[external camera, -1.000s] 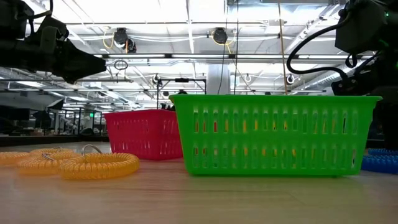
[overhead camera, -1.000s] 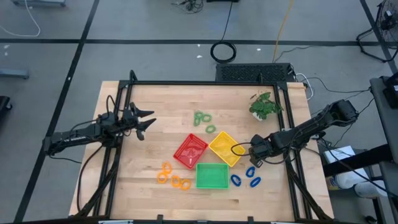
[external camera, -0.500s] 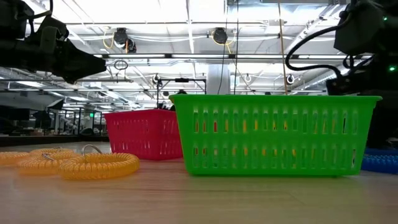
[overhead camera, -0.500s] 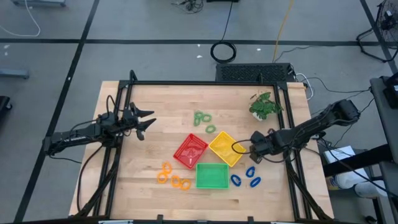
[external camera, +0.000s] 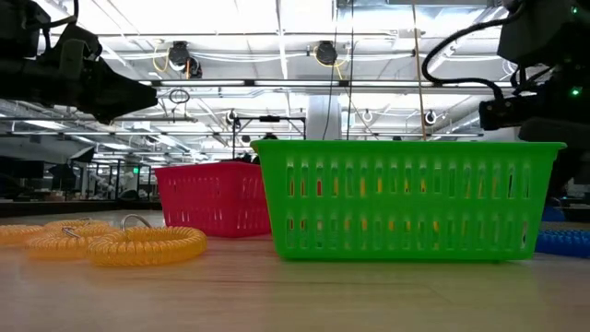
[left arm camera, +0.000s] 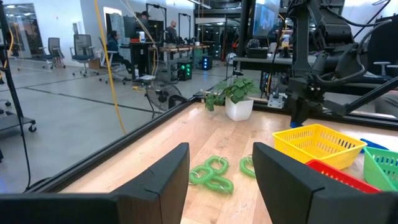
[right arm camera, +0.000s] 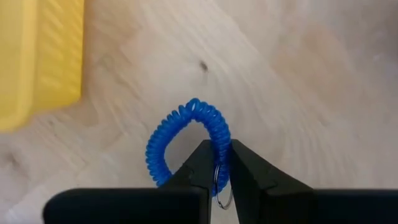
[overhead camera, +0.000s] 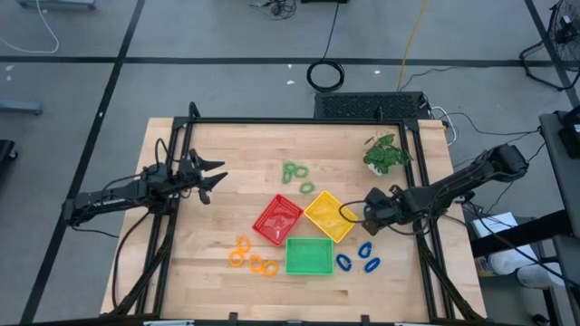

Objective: Sort spring keychains
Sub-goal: Put the blue spring keychain into the yellow bin

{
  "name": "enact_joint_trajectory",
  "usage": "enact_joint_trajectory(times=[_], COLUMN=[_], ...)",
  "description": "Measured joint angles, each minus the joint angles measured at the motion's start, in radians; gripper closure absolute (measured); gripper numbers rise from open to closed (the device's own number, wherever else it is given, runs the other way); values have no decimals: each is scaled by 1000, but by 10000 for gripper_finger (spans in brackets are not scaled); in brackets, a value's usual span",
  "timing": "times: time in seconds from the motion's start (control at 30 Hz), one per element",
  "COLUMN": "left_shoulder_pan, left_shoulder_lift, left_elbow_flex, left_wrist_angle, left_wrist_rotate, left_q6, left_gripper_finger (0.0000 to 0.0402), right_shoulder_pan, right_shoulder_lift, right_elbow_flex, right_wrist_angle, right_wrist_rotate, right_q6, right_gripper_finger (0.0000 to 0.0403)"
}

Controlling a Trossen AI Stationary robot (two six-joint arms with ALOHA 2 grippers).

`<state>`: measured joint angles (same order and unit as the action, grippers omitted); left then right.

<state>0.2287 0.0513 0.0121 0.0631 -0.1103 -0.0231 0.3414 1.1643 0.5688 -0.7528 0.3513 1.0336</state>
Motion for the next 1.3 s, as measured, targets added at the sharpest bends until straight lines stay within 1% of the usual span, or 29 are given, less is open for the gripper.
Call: enact_joint_trajectory(times=[0.4,0.93,1.1,1.3], left_shoulder_pan=[0,0,0,0], left_shoulder_lift=[0,0,0,0], left_elbow_flex=[0,0,0,0], left_wrist_angle=[0,0,0,0], left_wrist_rotate=[0,0,0,0], left_q6=[0,0,0,0], left_gripper_finger=[217,217,217,218], right_shoulder_pan=[-2,-6,-36,-75], right_shoulder_lift=[-10,-10,-10,-10], right_elbow_flex=[1,2,2,2], right_wrist_angle=[40,114,127,216], right_wrist_rotate=[98,223,230,230], right_q6=[-6,-55,-67,-147], right_gripper_finger=[378,380,380,379])
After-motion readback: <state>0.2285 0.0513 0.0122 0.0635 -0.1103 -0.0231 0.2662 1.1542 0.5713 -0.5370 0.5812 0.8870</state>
